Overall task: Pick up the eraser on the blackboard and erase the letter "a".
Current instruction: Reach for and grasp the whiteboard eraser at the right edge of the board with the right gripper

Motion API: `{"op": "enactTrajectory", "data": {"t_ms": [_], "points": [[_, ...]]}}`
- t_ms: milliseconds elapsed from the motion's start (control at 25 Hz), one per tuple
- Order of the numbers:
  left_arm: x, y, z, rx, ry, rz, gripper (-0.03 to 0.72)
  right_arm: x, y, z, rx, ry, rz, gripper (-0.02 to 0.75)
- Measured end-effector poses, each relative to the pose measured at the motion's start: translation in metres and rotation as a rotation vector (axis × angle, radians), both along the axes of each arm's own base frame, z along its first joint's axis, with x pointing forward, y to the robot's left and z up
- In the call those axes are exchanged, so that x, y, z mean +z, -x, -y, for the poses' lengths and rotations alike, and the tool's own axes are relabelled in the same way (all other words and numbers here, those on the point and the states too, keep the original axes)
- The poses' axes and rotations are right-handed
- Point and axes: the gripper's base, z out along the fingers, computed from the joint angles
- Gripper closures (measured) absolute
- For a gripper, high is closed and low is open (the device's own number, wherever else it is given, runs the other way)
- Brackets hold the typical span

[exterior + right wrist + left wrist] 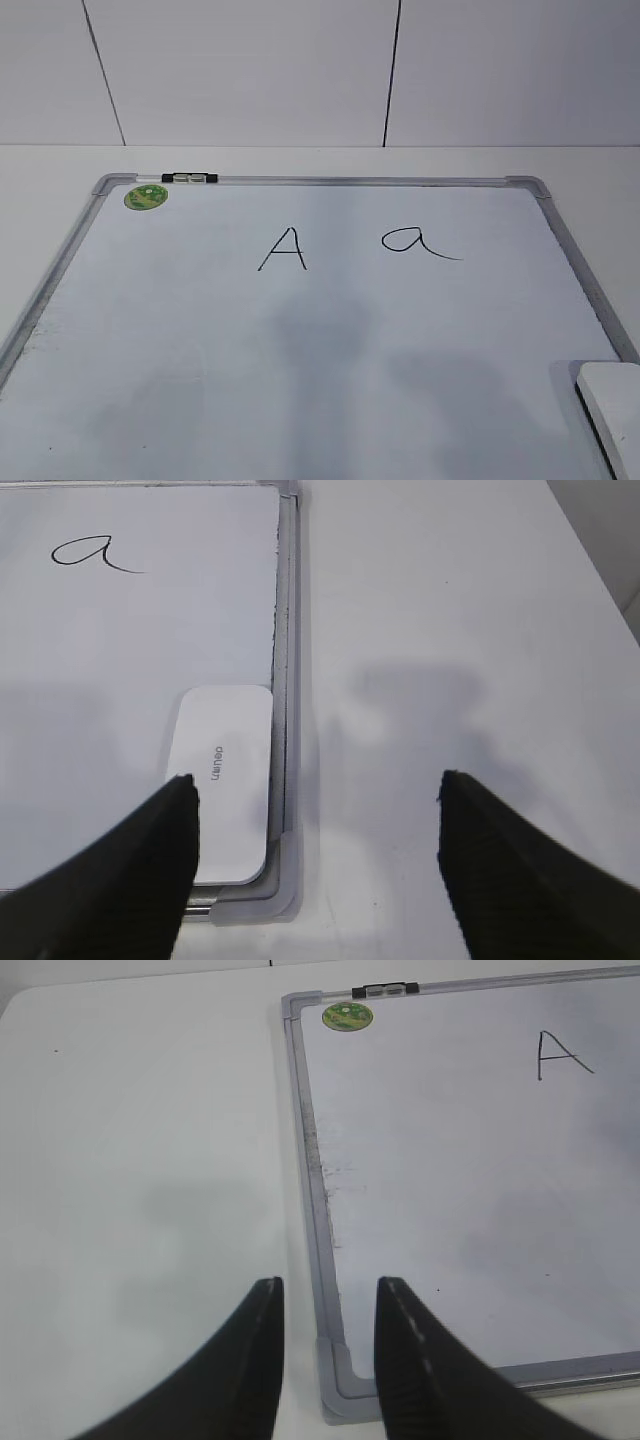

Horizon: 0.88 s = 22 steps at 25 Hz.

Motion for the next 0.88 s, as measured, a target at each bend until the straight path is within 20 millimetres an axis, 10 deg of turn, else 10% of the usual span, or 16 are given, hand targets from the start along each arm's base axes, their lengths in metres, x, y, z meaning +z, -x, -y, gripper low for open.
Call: {"op": "enactTrajectory", "data": {"t_ms": [880], "points": [[0.0,0.0,0.0,0.0,0.0,0.0,0.454,0.0,0.0,0.0,0.0,0.0,0.0,0.146]]}}
